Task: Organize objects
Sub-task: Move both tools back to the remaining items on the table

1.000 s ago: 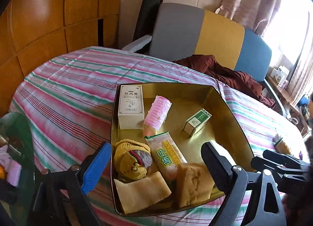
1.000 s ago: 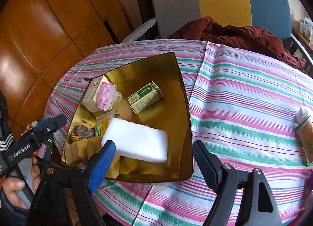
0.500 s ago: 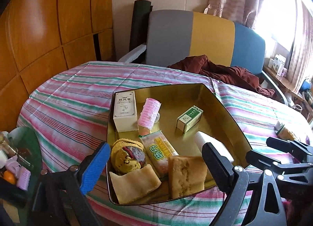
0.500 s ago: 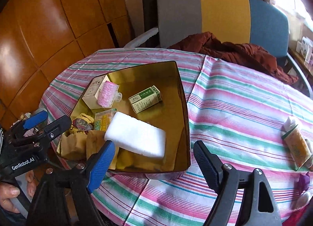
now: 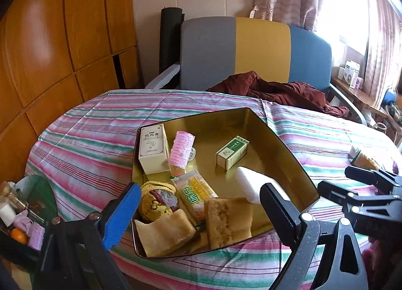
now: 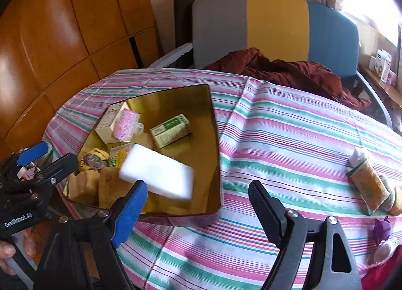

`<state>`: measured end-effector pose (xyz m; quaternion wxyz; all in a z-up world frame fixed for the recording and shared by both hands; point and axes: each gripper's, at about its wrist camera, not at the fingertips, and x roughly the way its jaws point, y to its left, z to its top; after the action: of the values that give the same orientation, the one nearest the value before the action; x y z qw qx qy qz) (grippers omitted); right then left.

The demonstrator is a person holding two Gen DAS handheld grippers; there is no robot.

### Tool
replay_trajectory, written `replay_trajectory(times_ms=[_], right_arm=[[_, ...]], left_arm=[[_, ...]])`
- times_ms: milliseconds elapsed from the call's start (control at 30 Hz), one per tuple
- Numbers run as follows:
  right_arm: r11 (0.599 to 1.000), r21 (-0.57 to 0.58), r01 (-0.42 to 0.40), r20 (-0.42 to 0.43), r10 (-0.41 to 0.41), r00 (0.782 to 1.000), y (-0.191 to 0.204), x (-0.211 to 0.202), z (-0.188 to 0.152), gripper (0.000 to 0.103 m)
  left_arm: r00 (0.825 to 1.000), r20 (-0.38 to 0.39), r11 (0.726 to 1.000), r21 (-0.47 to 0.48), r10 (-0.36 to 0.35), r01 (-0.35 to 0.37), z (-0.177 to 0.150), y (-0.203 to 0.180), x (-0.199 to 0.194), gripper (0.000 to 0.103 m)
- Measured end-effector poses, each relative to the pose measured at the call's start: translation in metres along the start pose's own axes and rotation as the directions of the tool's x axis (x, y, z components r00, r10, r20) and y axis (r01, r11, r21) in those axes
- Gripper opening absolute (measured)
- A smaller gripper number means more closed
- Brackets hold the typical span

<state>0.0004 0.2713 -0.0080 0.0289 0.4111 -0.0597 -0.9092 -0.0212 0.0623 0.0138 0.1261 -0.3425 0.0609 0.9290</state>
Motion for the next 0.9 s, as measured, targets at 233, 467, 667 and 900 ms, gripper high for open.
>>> replay_trajectory(times_ms=[233, 467, 667, 900], right_arm=[[0.995, 0.083, 0.056, -0.006, -0.056, 0.998, -0.041, -0.005, -0.005, 0.084], [0.979, 0.139, 0.146, -0.023, -0.144, 0.989, -0.088, -0.015, -0.013, 0.084], [0.961, 0.181, 0.211, -0.013, -0.212, 0.977, -0.126, -0.032, -0.012, 0.084], [0.934, 0.243, 0.26, 0.003, -0.269, 0.963, -0.173, -0.05, -0.004, 0.084]], left_arm=[[1.0, -0.004, 0.999, 0.043, -0.017, 0.017, 0.001, -0.017, 0.0, 0.096], [0.999, -0.006, 0.994, 0.096, -0.049, 0.049, 0.003, -0.04, 0.001, 0.096], [0.998, -0.006, 0.988, 0.141, -0.065, 0.065, 0.003, -0.056, 0.001, 0.096], [0.996, -0.006, 0.978, 0.189, -0.087, 0.086, 0.004, -0.075, 0.001, 0.096]])
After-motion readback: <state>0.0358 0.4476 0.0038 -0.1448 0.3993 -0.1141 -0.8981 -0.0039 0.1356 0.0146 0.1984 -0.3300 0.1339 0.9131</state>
